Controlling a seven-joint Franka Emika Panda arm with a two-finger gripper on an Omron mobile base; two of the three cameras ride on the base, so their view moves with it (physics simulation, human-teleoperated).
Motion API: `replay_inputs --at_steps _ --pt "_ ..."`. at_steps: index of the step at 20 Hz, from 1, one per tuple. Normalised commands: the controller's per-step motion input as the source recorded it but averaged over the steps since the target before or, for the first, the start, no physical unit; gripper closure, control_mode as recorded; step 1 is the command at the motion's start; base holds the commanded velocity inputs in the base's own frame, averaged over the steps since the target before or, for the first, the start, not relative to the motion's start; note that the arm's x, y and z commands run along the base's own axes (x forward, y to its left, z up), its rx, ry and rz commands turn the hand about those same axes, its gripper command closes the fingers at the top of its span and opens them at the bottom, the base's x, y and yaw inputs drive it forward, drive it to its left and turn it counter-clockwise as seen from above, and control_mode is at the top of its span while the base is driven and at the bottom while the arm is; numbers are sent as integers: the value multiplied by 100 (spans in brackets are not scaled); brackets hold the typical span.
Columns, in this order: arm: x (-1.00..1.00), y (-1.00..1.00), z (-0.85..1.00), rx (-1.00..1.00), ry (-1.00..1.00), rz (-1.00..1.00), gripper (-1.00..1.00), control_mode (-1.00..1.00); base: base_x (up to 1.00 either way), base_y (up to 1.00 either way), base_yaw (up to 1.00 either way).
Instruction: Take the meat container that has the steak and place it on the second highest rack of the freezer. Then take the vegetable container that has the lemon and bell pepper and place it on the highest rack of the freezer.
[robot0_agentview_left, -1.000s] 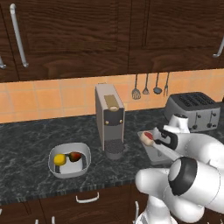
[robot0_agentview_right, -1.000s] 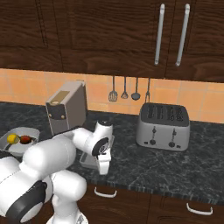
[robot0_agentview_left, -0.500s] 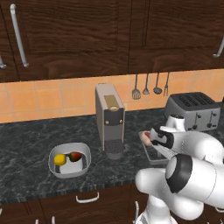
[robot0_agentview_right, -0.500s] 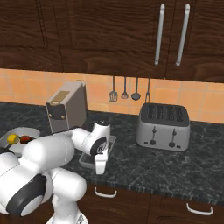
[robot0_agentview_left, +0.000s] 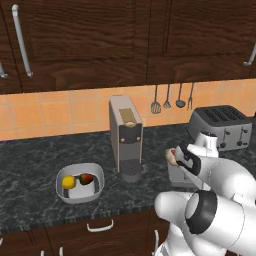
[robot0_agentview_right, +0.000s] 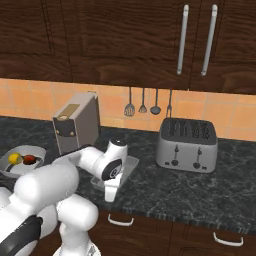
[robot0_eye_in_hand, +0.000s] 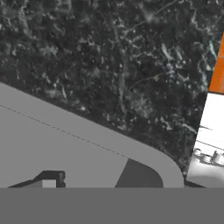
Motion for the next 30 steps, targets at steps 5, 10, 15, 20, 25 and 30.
replay_inputs --at_steps 5,10,15,20,25,30 --pt "-31 0 8 0 0 -17 100 -100 0 0 0" --pt "-43 0 31 -1 -1 -11 100 -100 0 0 0" --pt "-60 3 85 -8 -3 -3 100 -100 0 0 0" --pt "-61 14 100 -15 -3 0 100 -100 0 0 0" --pt "-62 7 87 -12 0 0 100 -100 0 0 0" --pt "-41 5 87 -8 -2 0 100 -100 0 0 0"
